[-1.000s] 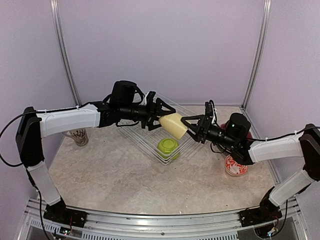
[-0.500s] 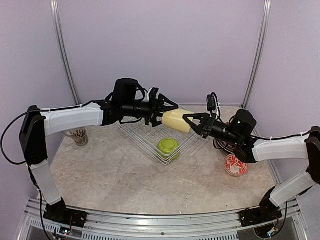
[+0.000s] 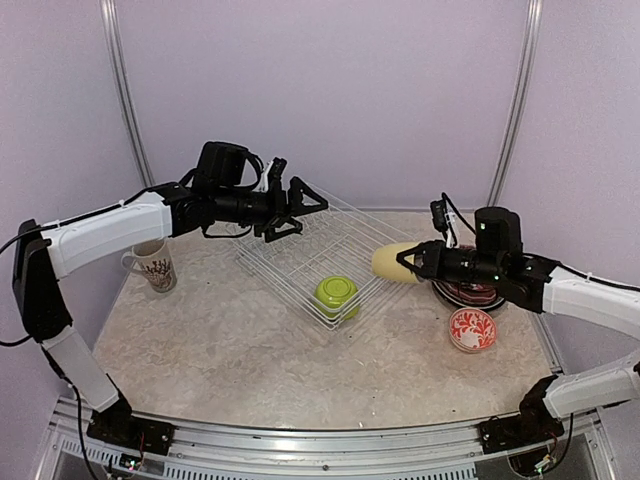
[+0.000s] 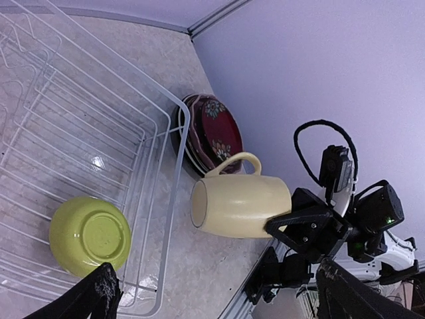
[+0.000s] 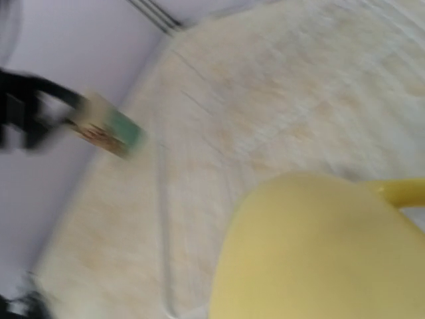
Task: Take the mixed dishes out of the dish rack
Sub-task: Place the cup at the center of the board, then move the bowl to the dish rack, then adjust the plate in the bowl, then grab the bowl from the dish rack.
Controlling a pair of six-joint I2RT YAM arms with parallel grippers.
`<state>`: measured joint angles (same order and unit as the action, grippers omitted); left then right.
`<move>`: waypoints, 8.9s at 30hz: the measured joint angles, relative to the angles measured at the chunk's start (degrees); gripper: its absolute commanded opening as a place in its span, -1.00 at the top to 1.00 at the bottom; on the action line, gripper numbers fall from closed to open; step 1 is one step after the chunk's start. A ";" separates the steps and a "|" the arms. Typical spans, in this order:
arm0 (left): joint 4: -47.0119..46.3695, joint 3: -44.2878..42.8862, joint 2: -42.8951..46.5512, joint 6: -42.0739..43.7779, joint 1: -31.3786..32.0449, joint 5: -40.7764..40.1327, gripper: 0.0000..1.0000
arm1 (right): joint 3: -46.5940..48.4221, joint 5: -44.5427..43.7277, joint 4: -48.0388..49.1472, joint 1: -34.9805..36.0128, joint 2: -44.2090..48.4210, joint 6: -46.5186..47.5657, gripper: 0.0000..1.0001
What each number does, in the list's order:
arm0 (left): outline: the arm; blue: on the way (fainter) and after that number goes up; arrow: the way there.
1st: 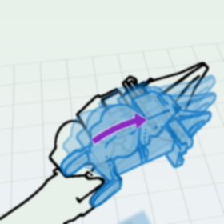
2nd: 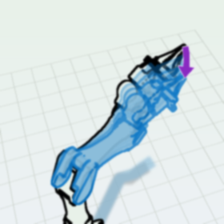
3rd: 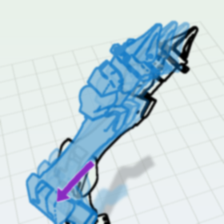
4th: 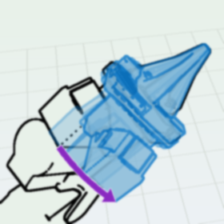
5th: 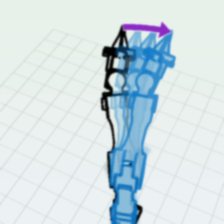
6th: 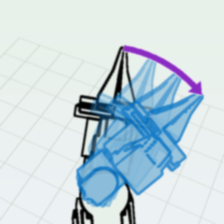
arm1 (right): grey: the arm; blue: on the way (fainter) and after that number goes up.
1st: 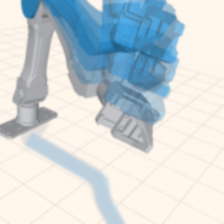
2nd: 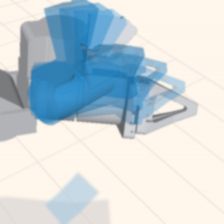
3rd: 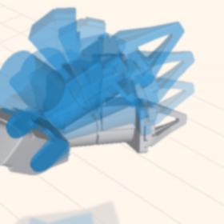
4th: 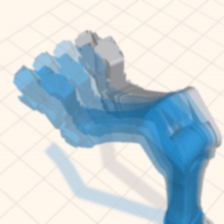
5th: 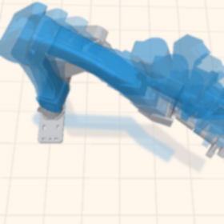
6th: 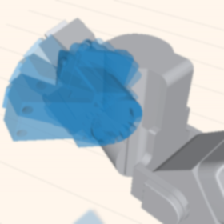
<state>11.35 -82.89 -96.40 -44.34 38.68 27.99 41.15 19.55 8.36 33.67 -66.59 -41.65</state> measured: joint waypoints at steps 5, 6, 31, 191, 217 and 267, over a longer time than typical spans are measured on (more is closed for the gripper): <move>2.49 3.17 5.73 2.49 -3.02 -3.02 -0.98 | 10.49 -7.65 -24.28 0.33 1.53 8.07 1.00; 3.37 3.48 6.43 2.95 -3.26 -3.56 -0.98 | 13.38 -9.49 -29.20 0.42 0.96 9.09 1.00; 7.93 12.57 18.12 5.84 1.29 -8.20 -0.98 | 33.05 -24.09 -59.89 2.93 -32.11 14.99 0.62; 42.64 -16.20 14.51 23.28 2.80 -25.88 -0.98 | 61.29 -22.03 -40.54 8.90 -53.75 -16.70 -1.00; 38.64 -5.40 21.33 28.24 -0.02 -28.70 -0.98 | 51.89 -16.59 -21.35 9.33 -59.30 -31.78 -0.99; 35.06 -2.40 15.76 25.77 -6.51 -23.06 -0.98 | 38.01 -19.47 -5.66 9.03 -43.32 1.75 0.28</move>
<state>46.41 -85.30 -80.64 -18.57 32.16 4.93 79.15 0.08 2.70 42.70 -109.91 -39.90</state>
